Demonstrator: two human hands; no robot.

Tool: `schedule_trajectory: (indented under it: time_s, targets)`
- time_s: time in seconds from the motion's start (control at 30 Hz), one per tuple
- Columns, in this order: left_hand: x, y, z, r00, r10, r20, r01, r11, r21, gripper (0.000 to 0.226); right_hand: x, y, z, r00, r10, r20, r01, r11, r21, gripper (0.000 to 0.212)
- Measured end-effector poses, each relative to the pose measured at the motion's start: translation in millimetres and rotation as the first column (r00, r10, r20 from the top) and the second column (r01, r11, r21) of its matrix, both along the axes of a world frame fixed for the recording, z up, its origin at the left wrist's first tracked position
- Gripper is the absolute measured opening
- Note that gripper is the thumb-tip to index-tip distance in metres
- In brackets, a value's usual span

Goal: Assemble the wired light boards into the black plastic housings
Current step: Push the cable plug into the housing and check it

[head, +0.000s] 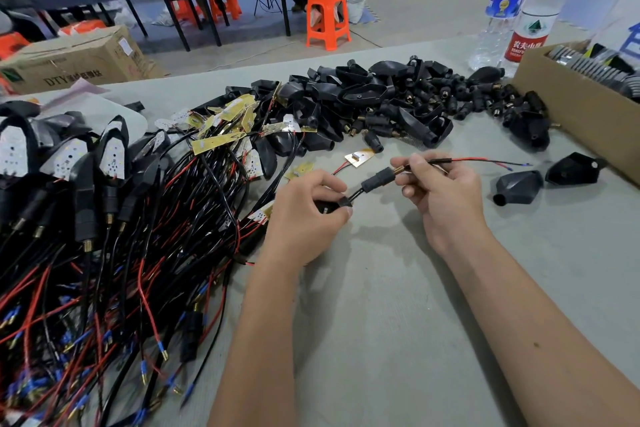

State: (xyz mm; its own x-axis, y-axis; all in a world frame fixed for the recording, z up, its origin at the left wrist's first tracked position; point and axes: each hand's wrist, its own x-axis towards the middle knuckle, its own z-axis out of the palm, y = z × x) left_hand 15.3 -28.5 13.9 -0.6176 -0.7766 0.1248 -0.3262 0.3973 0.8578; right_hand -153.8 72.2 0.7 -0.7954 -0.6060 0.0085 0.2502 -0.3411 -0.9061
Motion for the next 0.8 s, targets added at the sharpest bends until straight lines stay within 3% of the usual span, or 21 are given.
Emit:
schedule_trajectory:
  time_s: [0.27, 0.57, 0.8]
  targets:
    - [-2.3, -2.9, 1.1, 0.997, -0.019, -0.069, 0.019, 1.000, 0.005, 0.019, 0.5, -0.7, -2.2, 1.000, 0.015, -0.004, -0.014, 0.997, 0.074, 0.008]
    - [-1.6, -1.5, -0.7, 0.996, -0.064, -0.058, 0.063, 0.998, -0.013, 0.012, 5.3, -1.4, -2.8, 0.998, 0.036, 0.047, -0.034, 0.999, -0.041, 0.016]
    - [-2.0, -1.3, -1.6, 0.995, -0.082, -0.060, 0.078, 0.995, -0.057, 0.015, 4.4, 5.0, 2.5, 0.974, 0.174, 0.142, -0.157, 0.980, -0.120, 0.022]
